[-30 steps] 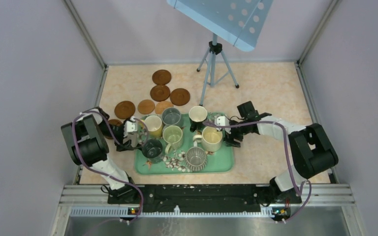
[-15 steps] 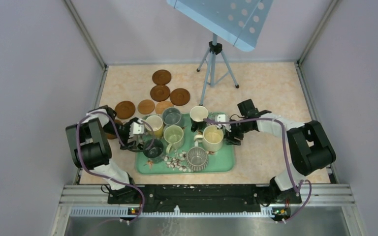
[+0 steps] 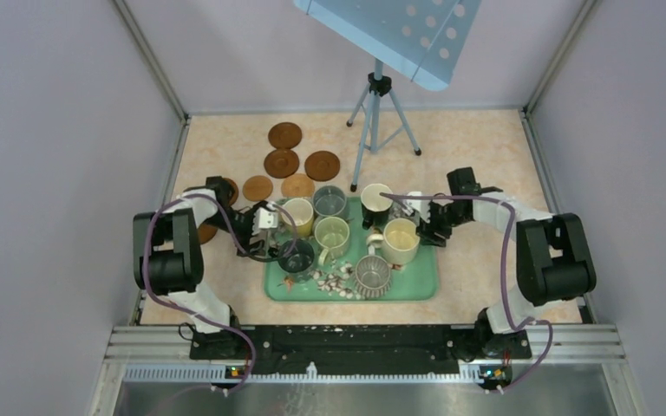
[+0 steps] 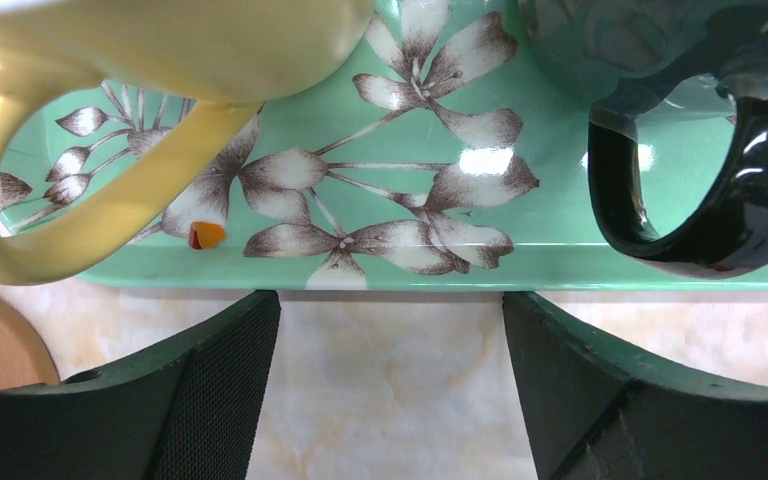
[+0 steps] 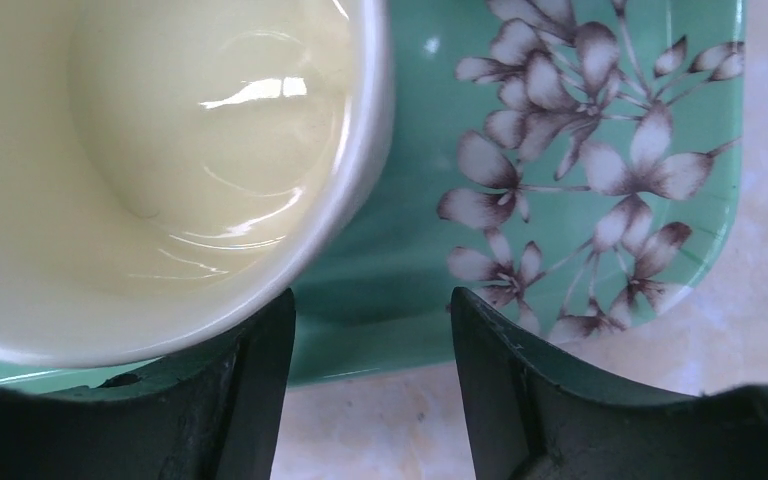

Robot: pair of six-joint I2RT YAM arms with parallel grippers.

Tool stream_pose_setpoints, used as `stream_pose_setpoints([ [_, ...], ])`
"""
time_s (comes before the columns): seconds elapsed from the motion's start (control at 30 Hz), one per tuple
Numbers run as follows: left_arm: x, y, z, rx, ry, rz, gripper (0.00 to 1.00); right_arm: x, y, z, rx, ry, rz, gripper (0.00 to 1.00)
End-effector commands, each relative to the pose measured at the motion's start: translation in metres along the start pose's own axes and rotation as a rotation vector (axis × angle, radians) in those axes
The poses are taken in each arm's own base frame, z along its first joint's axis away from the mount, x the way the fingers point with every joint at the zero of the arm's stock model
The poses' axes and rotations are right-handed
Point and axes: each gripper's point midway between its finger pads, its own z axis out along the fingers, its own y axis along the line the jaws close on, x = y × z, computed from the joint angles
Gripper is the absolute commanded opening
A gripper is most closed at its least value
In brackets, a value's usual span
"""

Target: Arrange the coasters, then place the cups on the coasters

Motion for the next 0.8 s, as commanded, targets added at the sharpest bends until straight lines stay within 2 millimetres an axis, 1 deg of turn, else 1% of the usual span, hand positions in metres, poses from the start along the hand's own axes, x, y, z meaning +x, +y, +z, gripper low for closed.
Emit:
stream_pose_setpoints([
  [0.0, -0.034, 0.005, 0.027, -0.004, -0.113, 0.01, 0.86, 0.053, -0.01, -0.016, 0.021, 0.164, 0.027, 0.58],
  [0.1, -0.04, 0.006, 0.039, 0.009, -0.073, 0.028, 0.85, 0.068, -0.018, -0.026, 0.043, 0.178, 0.043, 0.58],
  [0.17, -0.046, 0.004, 0.043, 0.019, -0.064, 0.046, 0.85, 0.079, -0.023, -0.032, 0.056, 0.189, 0.056, 0.58],
  [0.23, -0.056, 0.002, 0.046, 0.03, -0.079, 0.046, 0.85, 0.093, -0.029, -0.041, 0.075, 0.199, 0.081, 0.58],
  [0.3, -0.066, 0.003, 0.05, 0.038, -0.088, 0.043, 0.85, 0.101, -0.035, -0.046, 0.086, 0.207, 0.094, 0.57],
  [0.57, -0.103, -0.007, 0.079, 0.079, -0.089, 0.075, 0.85, 0.135, -0.057, -0.066, 0.151, 0.234, 0.145, 0.57],
  [0.67, -0.112, -0.008, 0.087, 0.085, -0.089, 0.078, 0.85, 0.145, -0.064, -0.073, 0.177, 0.24, 0.162, 0.57],
  [0.77, -0.116, -0.007, 0.092, 0.096, -0.089, 0.067, 0.85, 0.15, -0.072, -0.08, 0.208, 0.242, 0.173, 0.57],
])
